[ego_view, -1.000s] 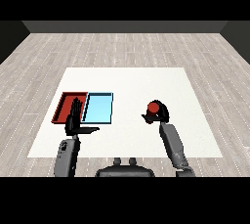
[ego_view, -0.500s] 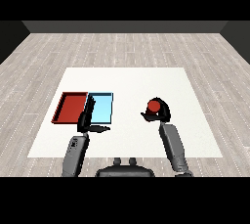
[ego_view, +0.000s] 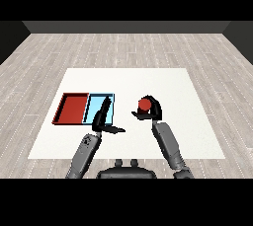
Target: Pick the red can and put it in the red box
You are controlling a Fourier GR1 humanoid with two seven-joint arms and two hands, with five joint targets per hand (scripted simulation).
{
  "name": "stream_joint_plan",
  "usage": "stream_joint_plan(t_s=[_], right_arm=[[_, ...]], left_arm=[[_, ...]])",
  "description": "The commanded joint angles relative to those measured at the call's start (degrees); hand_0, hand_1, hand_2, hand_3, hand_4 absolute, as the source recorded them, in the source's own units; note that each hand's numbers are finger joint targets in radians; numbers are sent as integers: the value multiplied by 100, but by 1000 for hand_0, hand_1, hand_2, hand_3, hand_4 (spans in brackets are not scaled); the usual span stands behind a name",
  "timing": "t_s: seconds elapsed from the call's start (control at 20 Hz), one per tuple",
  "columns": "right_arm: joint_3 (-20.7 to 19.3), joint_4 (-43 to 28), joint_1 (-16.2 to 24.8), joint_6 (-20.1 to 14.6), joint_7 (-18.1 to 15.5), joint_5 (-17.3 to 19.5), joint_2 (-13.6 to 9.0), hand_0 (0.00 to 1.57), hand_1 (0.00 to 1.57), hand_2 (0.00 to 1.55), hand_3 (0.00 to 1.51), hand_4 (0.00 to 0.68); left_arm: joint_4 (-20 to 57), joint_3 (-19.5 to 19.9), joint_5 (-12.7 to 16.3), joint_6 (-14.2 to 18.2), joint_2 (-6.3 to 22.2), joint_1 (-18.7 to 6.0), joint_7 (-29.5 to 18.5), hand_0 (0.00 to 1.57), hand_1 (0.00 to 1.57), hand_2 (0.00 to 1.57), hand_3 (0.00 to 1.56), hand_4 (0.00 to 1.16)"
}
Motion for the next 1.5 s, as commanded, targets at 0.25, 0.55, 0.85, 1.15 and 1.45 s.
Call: stream_joint_plan(t_s=[0.25,0.55,0.85,1.15,1.45], right_arm=[[783,-623,69,-559,153,-50,25,1407,1407,1405,1392,639],[1126,-61,-420,-874,-151,-410,25,1387,1387,1407,1396,611],[1569,-235,-457,-1159,22,-540,25,1413,1413,1432,1405,617],[1946,-70,-774,-1412,-238,-861,25,1434,1434,1439,1403,601],[2202,-518,-624,-1491,6,-1006,25,1445,1445,1430,1385,600]], left_arm=[[212,-758,175,544,-6,-297,103,0,0,0,0,0],[805,-1219,337,1119,-6,-777,-80,0,0,0,0,0],[1001,-718,457,657,-6,-1097,151,0,0,0,0,0],[1517,-1221,689,1209,-6,-1442,78,0,0,0,0,0],[1740,-973,628,873,-6,-1570,-65,0,0,0,0,0]])
